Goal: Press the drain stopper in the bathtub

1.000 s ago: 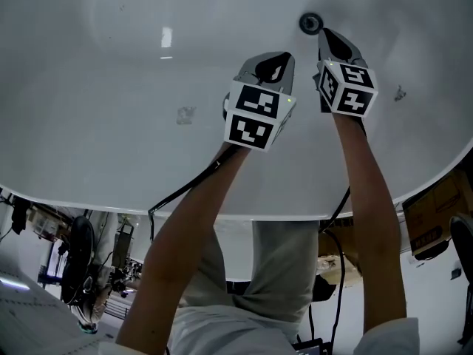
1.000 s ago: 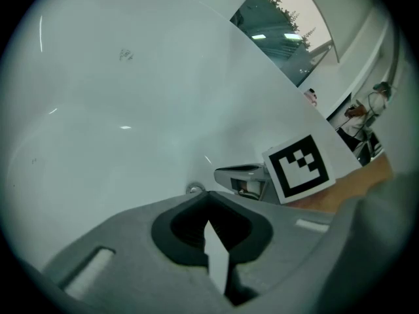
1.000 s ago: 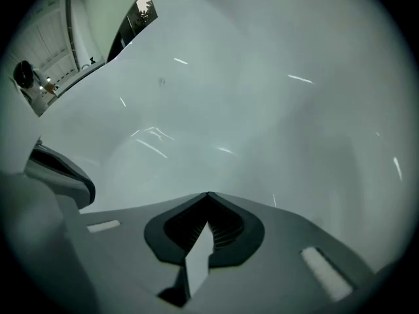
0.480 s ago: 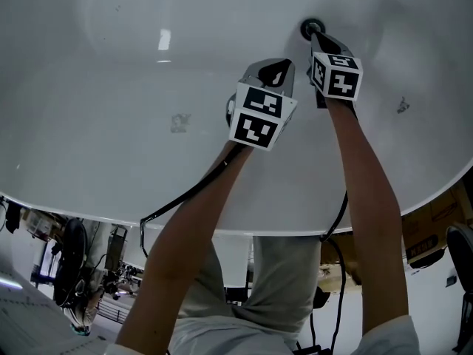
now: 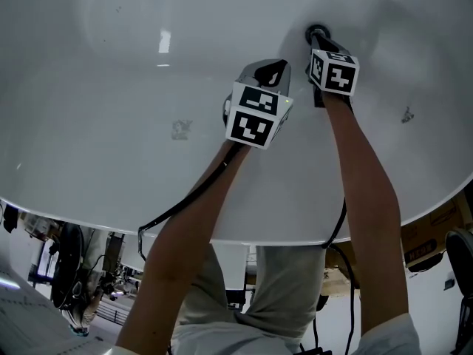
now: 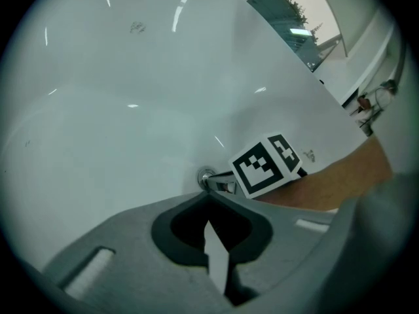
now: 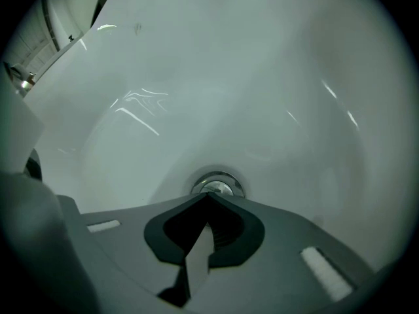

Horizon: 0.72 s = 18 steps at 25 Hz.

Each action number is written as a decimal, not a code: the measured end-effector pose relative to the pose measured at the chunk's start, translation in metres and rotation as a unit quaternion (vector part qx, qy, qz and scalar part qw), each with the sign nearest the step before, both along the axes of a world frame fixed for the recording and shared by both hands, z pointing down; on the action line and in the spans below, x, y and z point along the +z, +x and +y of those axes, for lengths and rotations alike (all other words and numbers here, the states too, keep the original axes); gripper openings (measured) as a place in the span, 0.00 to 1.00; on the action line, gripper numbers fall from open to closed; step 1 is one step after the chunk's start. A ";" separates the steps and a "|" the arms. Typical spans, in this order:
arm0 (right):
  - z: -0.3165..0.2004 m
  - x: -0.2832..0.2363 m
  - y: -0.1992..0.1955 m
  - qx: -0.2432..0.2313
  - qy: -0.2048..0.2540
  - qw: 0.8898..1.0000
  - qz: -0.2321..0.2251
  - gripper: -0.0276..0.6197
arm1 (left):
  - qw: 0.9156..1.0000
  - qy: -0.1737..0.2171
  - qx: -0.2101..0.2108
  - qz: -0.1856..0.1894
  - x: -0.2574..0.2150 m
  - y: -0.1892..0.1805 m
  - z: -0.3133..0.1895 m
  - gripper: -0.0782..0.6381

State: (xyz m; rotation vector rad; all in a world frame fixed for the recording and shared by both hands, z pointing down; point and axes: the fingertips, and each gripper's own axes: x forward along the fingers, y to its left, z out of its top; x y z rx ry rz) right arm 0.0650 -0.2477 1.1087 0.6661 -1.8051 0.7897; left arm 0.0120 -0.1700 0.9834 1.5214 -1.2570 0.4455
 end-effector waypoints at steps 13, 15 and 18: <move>-0.004 0.011 0.007 0.054 -0.004 0.998 0.045 0.05 | 1.000 0.002 0.012 0.001 0.001 -0.001 0.001 0.11; -0.003 0.009 0.008 0.057 -0.015 0.998 0.038 0.05 | 1.000 0.002 0.017 0.002 -0.005 0.000 0.002 0.11; 0.001 -0.002 0.008 0.023 -0.019 0.999 0.029 0.05 | 1.000 -0.002 0.022 -0.004 -0.013 -0.003 0.003 0.11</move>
